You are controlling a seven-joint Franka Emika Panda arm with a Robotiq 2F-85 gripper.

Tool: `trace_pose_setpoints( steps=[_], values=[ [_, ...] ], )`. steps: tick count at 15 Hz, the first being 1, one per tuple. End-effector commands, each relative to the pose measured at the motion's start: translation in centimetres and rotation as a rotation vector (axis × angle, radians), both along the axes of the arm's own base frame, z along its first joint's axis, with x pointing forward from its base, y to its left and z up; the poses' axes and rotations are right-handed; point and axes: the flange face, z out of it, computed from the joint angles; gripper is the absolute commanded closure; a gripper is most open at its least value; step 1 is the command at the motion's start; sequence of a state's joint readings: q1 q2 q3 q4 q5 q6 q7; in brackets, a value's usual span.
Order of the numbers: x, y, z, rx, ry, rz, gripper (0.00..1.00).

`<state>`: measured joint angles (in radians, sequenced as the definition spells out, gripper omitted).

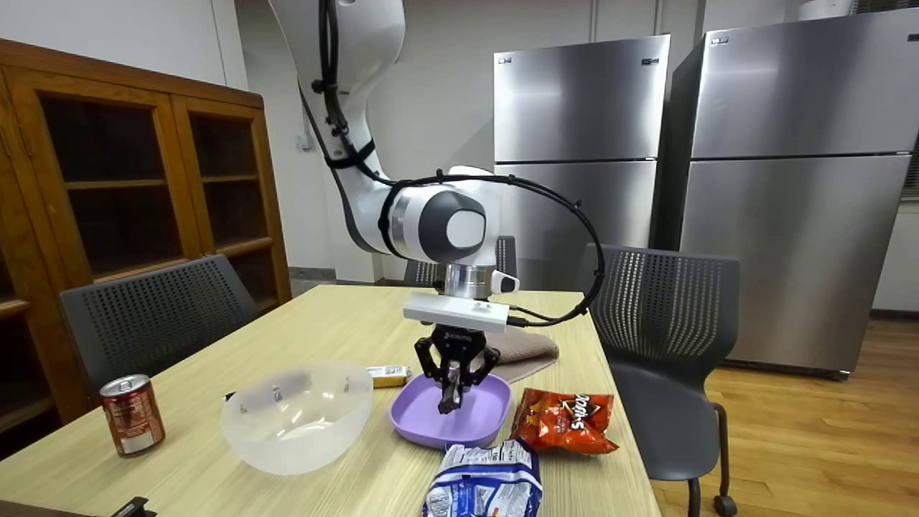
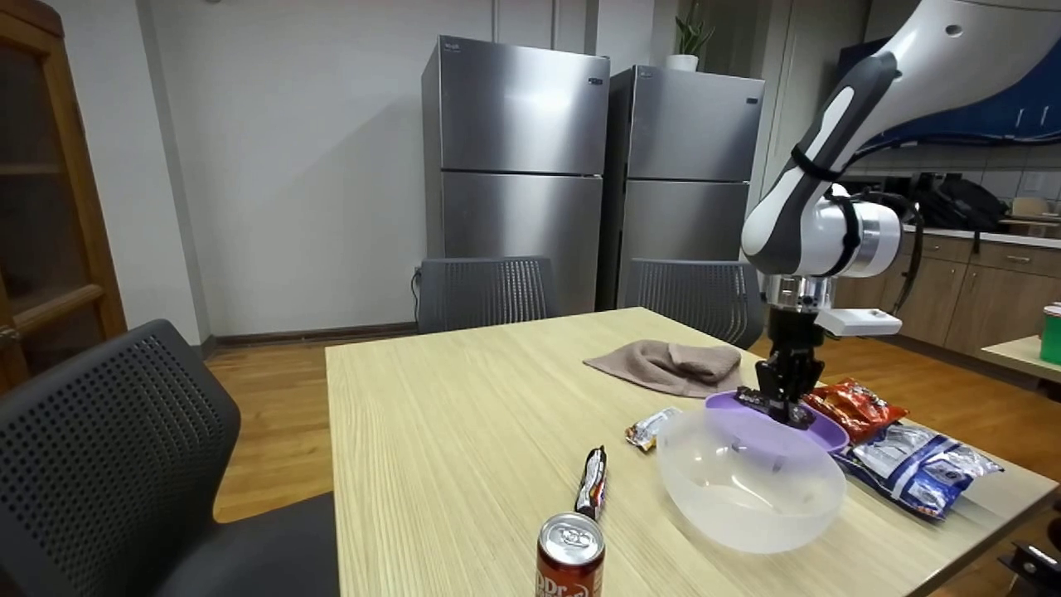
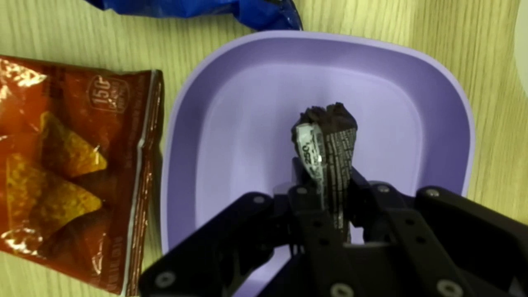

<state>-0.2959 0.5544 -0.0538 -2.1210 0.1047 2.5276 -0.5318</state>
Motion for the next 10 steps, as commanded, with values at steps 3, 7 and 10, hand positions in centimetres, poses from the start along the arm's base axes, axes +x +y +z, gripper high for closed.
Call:
trace_pose_setpoints(
  steps=[3, 7, 10],
  values=[
    [-0.34, -1.6, 0.31, 0.013, 0.015, -0.039, 0.95],
    [-0.48, -1.96, 0.14, 0.008, 0.02, -0.05, 0.95],
    [-0.42, -1.76, -0.1, 0.0, 0.028, -0.053, 0.95]
  ],
)
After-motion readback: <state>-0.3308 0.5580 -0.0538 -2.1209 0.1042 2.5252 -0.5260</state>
